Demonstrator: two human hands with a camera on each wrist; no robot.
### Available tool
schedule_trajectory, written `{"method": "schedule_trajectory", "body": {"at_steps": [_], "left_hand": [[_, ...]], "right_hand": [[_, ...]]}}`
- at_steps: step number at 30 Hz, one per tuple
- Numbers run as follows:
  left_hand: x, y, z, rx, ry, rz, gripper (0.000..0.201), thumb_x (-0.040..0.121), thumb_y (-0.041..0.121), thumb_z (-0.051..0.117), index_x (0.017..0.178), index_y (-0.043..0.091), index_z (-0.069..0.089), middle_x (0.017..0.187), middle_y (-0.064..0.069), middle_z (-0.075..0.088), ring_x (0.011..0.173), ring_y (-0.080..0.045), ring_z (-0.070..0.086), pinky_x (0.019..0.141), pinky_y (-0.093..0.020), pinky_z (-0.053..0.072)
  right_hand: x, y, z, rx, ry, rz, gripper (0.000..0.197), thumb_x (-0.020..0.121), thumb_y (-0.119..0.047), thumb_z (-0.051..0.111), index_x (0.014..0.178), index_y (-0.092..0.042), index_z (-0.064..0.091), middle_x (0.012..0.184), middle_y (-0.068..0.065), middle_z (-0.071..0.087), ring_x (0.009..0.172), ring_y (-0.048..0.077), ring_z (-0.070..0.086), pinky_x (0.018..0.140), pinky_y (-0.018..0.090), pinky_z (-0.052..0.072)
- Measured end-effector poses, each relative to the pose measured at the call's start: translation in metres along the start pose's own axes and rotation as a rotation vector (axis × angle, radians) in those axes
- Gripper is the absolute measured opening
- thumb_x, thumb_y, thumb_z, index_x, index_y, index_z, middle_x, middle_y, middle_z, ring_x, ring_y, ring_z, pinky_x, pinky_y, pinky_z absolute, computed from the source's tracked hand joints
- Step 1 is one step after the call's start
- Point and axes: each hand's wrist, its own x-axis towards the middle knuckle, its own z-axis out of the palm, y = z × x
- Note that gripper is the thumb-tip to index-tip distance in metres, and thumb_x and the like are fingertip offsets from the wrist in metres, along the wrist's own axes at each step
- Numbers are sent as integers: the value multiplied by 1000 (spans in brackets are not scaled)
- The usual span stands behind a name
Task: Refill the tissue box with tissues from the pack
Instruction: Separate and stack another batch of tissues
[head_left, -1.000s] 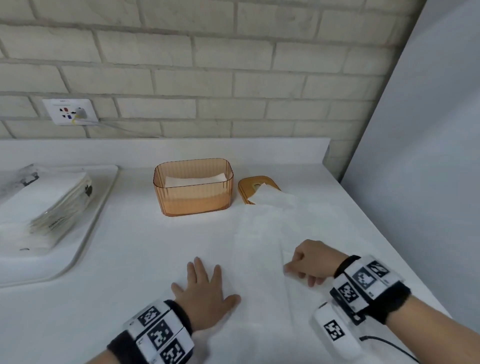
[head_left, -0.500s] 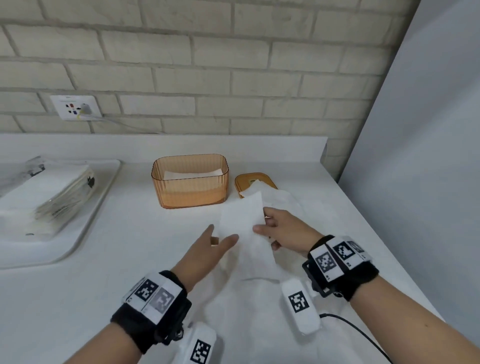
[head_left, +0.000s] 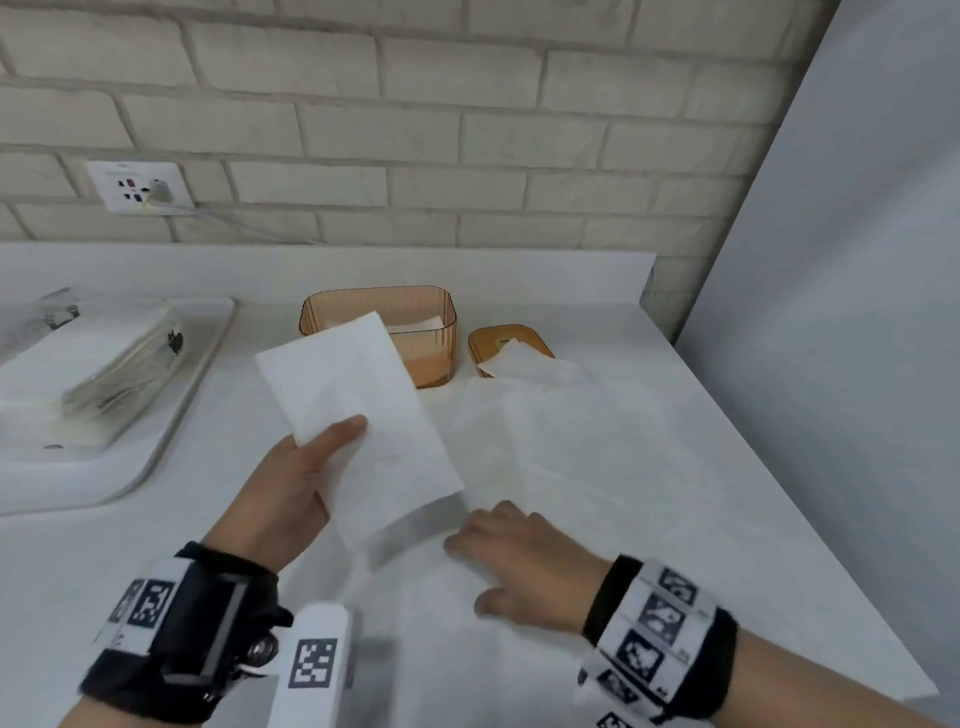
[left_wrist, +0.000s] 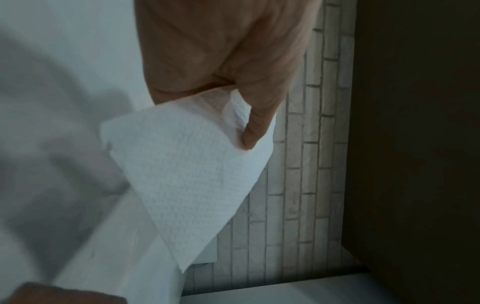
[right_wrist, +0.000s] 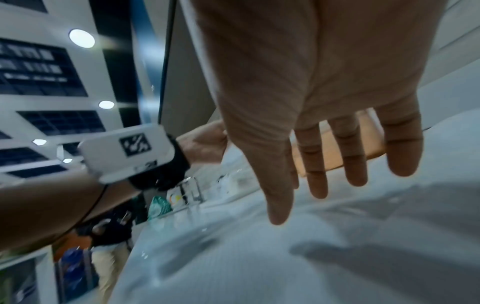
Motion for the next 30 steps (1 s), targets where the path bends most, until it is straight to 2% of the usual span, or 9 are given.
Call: {"method": "schedule_trajectory", "body": {"at_steps": [3, 6, 8, 11, 14, 18, 21, 26, 30], "left_hand": [[-4, -4, -8, 14, 16, -14, 25, 82, 16, 61, 105, 6, 66, 102, -7, 74, 86, -19, 73, 75, -33, 60], [-5, -4, -19, 36, 47, 10, 24, 84, 17, 61, 106, 7, 65, 103, -7, 74, 89, -20, 72, 79, -37, 54], [-7, -2, -28, 40, 77, 42, 24, 88, 16, 60, 110, 7, 64, 106, -7, 73, 93, -23, 71, 80, -37, 51], [-10, 4, -43, 39, 160, 106, 20, 89, 15, 60, 107, 9, 65, 105, -5, 73, 98, -24, 67, 81, -37, 50], [-10, 9, -55, 110, 267, 201, 9, 89, 13, 60, 94, 17, 67, 89, 2, 75, 92, -23, 67, 81, -39, 50], [-6, 0, -46, 268, 274, 191, 7, 90, 13, 60, 88, 14, 67, 88, -7, 72, 85, -28, 67, 70, -35, 50], [-2, -13, -24, 336, 111, 100, 14, 93, 14, 55, 96, 13, 68, 94, -8, 74, 86, -27, 70, 74, -36, 52], [-9, -15, 16, 292, -192, 59, 25, 99, 24, 47, 110, 18, 69, 107, 1, 73, 102, -20, 69, 89, -40, 52], [-11, -19, 28, 209, -168, 44, 37, 94, 44, 46, 109, 18, 68, 109, -2, 73, 107, -27, 65, 98, -51, 47]], "right_hand": [[15, -13, 8, -92, -42, 32, 46, 87, -21, 60, 129, -11, 43, 124, 6, 44, 112, 26, 34, 85, 40, 30], [25, -19, 4, -78, -67, 66, 14, 88, -18, 59, 84, -15, 47, 80, -3, 44, 97, 23, 35, 81, 40, 28], [30, -20, -2, -90, -104, 76, 32, 89, -19, 55, 66, -20, 33, 72, -6, 34, 100, 25, 38, 80, 39, 26], [35, -19, -18, 139, 64, 125, 10, 91, -24, 52, 91, -14, 50, 100, 4, 56, 111, 28, 48, 86, 38, 33], [30, -9, -46, 604, 397, 270, 42, 91, -28, 57, 130, -15, 48, 129, 3, 55, 122, 23, 51, 100, 33, 40], [25, -1, -74, 1143, 732, 215, 29, 87, -24, 64, 114, -16, 61, 113, 2, 68, 105, 21, 65, 92, 41, 51], [25, -10, -80, 1333, 695, 125, 27, 88, -25, 61, 113, -13, 62, 109, 5, 70, 100, 21, 67, 84, 35, 54], [37, -26, -63, 954, 724, 240, 17, 93, -36, 53, 85, -21, 57, 84, -4, 67, 75, 11, 64, 64, 21, 49], [41, -21, -46, 672, 816, 394, 39, 96, -41, 41, 67, -16, 32, 61, 2, 40, 56, 13, 34, 55, 26, 30]]}}
